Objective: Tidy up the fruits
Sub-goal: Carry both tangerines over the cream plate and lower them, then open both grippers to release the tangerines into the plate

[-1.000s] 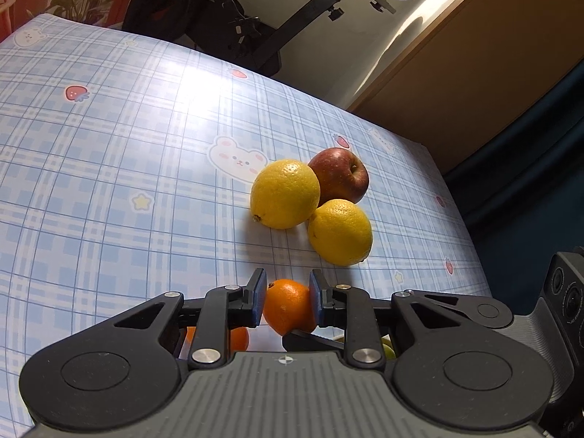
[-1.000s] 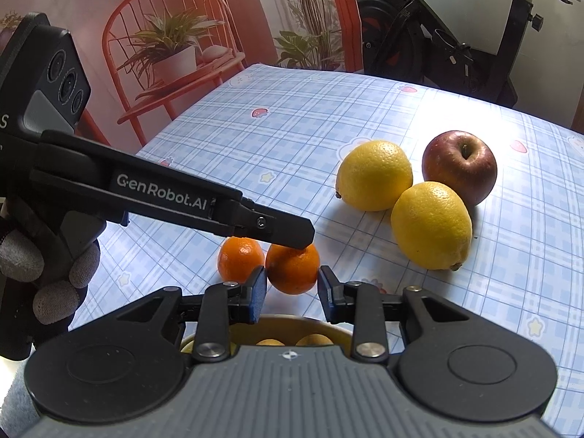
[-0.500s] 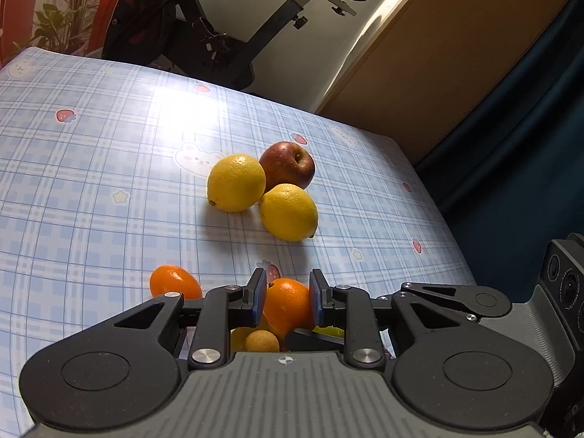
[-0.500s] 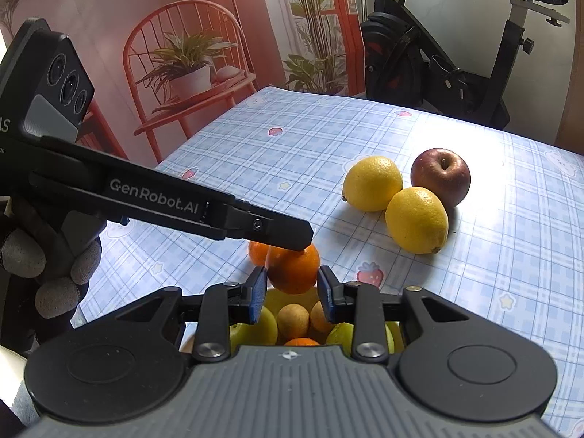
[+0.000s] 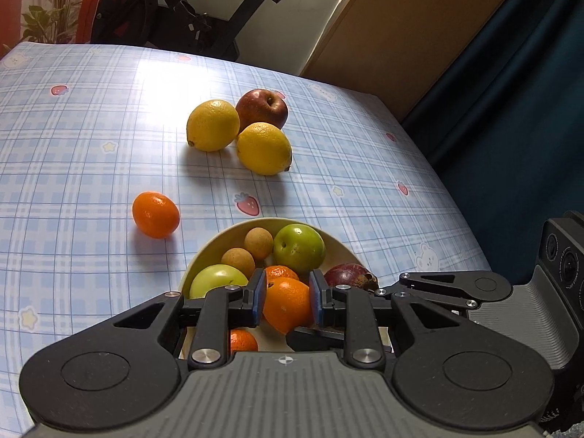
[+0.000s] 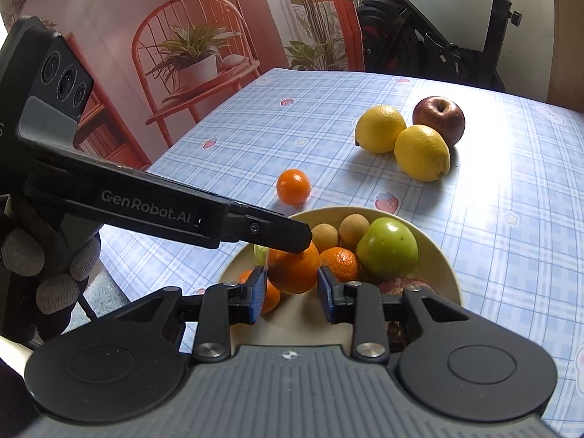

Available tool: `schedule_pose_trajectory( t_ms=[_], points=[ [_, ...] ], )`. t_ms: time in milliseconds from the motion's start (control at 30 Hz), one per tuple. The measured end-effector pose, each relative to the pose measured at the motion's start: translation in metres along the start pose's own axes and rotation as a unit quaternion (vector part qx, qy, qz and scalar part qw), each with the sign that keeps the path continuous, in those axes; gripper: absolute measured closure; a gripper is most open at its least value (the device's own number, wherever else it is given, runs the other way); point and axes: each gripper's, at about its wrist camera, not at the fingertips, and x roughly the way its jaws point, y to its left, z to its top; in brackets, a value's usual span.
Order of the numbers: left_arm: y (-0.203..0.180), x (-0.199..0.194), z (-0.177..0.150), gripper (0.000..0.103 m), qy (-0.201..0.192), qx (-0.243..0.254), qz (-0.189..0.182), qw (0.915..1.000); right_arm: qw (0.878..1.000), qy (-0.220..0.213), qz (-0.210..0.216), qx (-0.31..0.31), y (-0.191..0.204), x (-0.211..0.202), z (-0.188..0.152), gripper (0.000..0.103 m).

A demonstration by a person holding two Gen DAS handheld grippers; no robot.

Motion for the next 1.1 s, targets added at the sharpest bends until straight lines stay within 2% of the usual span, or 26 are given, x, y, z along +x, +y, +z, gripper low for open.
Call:
schedule_pose_trajectory(
  t_ms=[533,900,1100],
  points=[
    [0.003,0.014,0.002,0.077,0.015,0.003,0.008,0.9998,1.000,0.024,-0.004,0.005,-0.002,0.014,-0.007,0.070],
    [0.015,-0.001,0.009,0.077,-0.016,-0.011,0.016,0.9997,1.000,0.027,0.005,0.010,-0.005,0.014,-0.009,0.067],
    [0.022,-0.010,0.013,0.077,-0.034,-0.011,0.031,0.9989,0.999,0.013,0.008,0.031,-0.013,0.009,-0.008,0.067]
  ],
)
